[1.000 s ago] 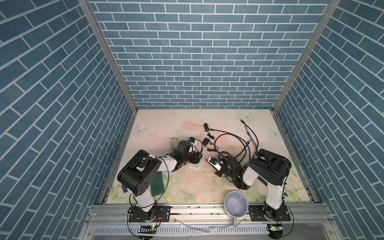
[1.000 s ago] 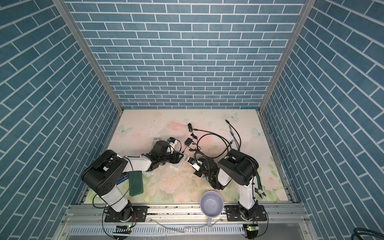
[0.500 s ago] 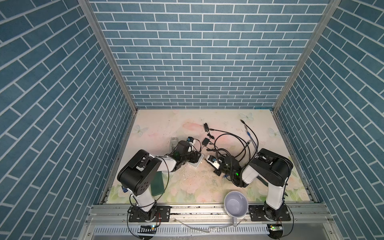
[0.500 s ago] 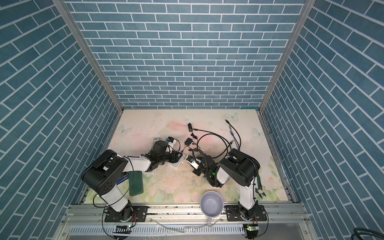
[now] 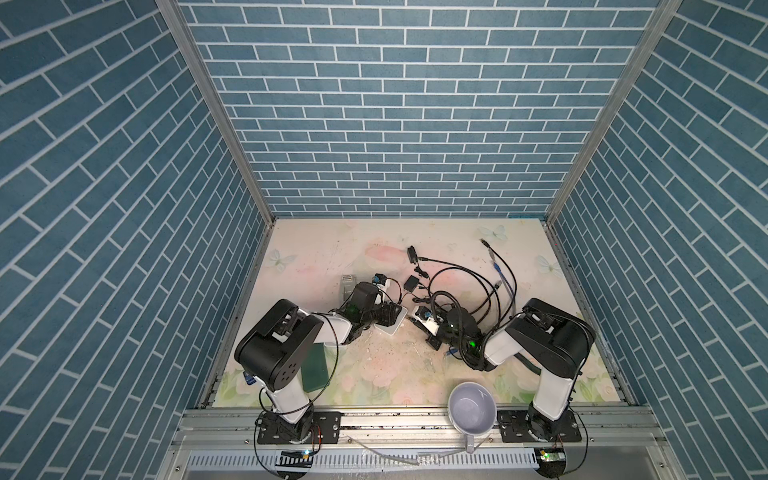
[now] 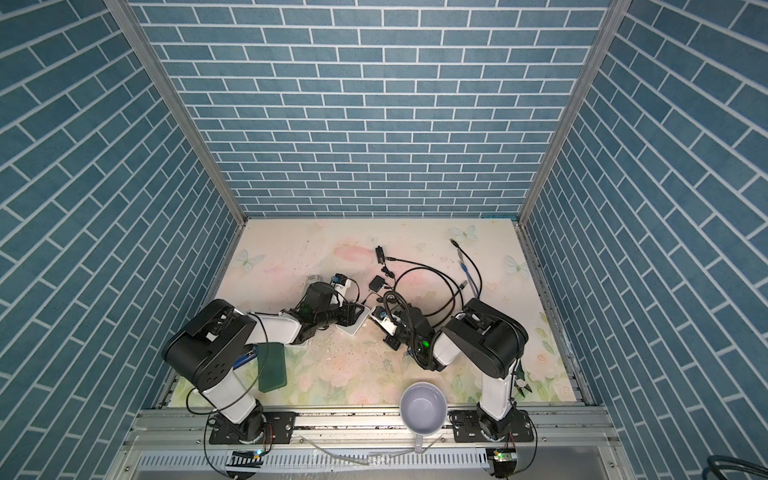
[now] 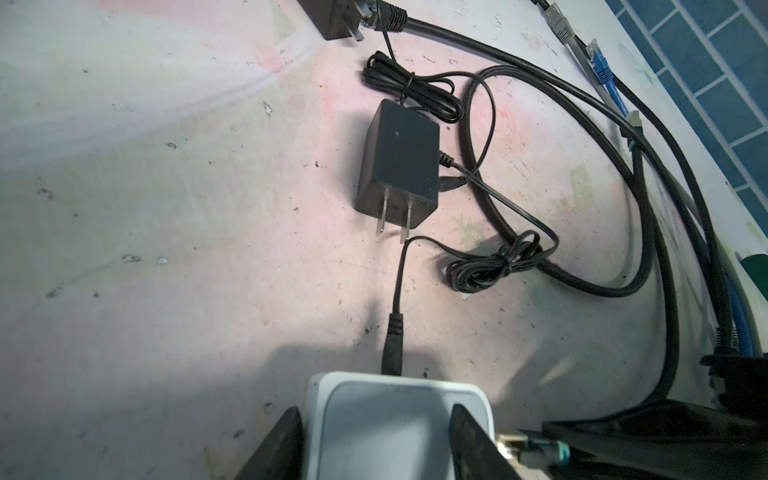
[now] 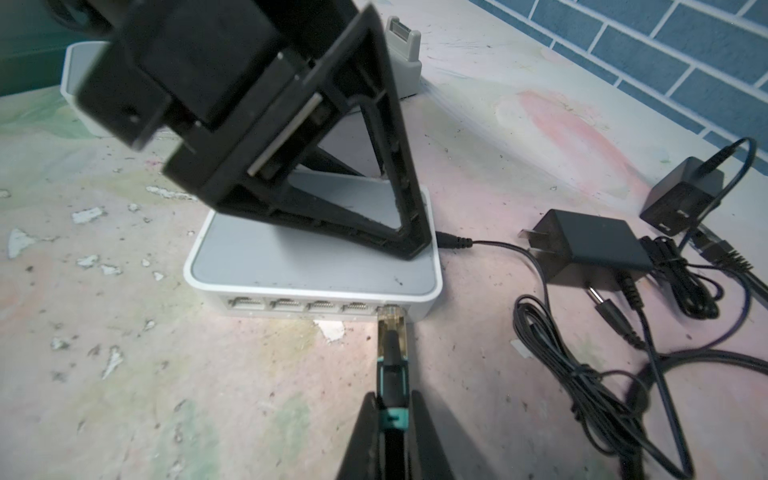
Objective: Insert the plug into the switch port
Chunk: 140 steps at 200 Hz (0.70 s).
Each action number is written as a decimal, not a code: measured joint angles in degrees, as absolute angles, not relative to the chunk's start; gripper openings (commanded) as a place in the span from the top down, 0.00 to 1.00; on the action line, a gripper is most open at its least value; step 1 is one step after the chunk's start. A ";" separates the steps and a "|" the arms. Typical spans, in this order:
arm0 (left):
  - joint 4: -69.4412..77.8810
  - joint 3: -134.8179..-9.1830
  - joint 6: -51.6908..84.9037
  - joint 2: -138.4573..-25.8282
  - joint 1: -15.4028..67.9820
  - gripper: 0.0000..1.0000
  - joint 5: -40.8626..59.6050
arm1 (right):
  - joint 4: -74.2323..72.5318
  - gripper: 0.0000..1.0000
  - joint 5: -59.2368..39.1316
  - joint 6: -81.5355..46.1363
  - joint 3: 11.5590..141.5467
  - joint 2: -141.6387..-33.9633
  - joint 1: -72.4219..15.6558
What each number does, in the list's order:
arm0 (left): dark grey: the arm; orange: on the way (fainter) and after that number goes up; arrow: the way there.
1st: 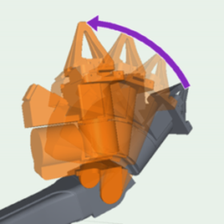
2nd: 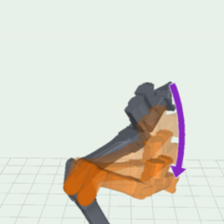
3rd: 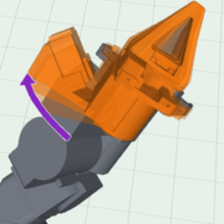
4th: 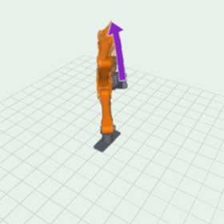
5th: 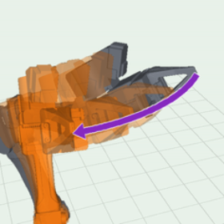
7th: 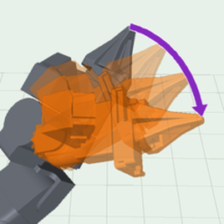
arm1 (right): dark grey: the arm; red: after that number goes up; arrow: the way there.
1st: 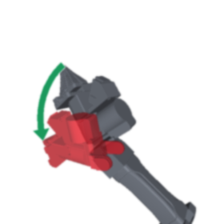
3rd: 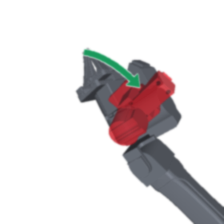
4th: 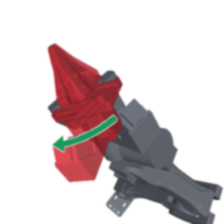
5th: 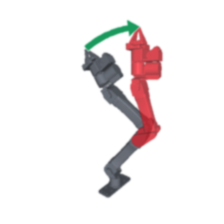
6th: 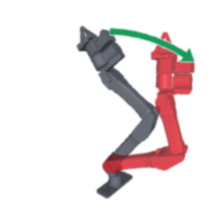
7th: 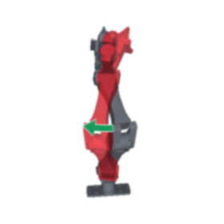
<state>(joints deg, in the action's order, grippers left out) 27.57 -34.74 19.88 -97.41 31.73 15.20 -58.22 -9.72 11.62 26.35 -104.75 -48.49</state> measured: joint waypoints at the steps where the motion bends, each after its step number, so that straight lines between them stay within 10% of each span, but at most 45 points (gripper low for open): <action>1: 27.57 -34.74 19.86 -97.41 31.73 0.43 15.20 | -58.17 1.00 -9.72 11.60 26.39 -104.75 -48.49; 140: 29.41 -36.07 18.31 -99.63 29.76 0.43 18.31 | -68.18 1.00 -11.92 13.85 26.39 -110.41 -47.90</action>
<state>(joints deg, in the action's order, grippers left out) 29.41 -36.07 18.31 -99.63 29.76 18.31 -68.18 -11.92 13.85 26.39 -110.41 -47.90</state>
